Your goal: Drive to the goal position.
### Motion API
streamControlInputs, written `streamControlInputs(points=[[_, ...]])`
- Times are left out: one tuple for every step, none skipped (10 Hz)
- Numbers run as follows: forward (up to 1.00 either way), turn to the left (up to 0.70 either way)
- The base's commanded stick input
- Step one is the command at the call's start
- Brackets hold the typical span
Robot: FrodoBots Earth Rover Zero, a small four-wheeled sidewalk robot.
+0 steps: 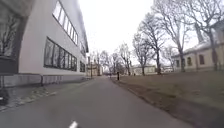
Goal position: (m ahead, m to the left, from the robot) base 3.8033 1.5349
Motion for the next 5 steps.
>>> streamControlInputs(points=[[1.00,0.00],[1.00,0.00],[1.00,0.00],[1.00,0.00],[1.00,0.00]])
